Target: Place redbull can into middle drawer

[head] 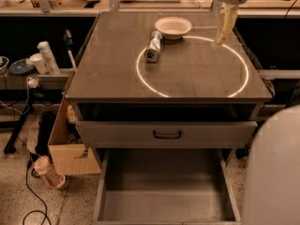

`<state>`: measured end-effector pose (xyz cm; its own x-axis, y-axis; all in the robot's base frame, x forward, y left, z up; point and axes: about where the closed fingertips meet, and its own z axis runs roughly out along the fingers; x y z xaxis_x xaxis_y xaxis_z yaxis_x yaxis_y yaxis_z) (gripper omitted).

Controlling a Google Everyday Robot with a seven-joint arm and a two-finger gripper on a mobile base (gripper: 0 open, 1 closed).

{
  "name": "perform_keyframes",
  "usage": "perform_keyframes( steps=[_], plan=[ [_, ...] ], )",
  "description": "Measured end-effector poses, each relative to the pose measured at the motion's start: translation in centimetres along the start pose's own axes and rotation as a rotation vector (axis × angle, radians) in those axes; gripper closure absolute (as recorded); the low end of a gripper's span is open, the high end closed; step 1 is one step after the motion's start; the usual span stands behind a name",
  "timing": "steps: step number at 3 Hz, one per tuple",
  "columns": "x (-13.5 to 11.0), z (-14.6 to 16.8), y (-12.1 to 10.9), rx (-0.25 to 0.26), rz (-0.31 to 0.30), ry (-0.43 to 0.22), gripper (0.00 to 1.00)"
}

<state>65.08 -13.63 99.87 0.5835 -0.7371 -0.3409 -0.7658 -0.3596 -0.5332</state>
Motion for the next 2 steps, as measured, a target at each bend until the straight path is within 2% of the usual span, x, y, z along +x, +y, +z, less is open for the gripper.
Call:
perform_keyframes(
  steps=[1,2],
  plan=[
    [-0.1,1.0,-1.4,0.030,-0.071,-0.085,0.00],
    [0.1,1.0,-2.7,0.076,-0.073,-0.083,0.00]
  ],
)
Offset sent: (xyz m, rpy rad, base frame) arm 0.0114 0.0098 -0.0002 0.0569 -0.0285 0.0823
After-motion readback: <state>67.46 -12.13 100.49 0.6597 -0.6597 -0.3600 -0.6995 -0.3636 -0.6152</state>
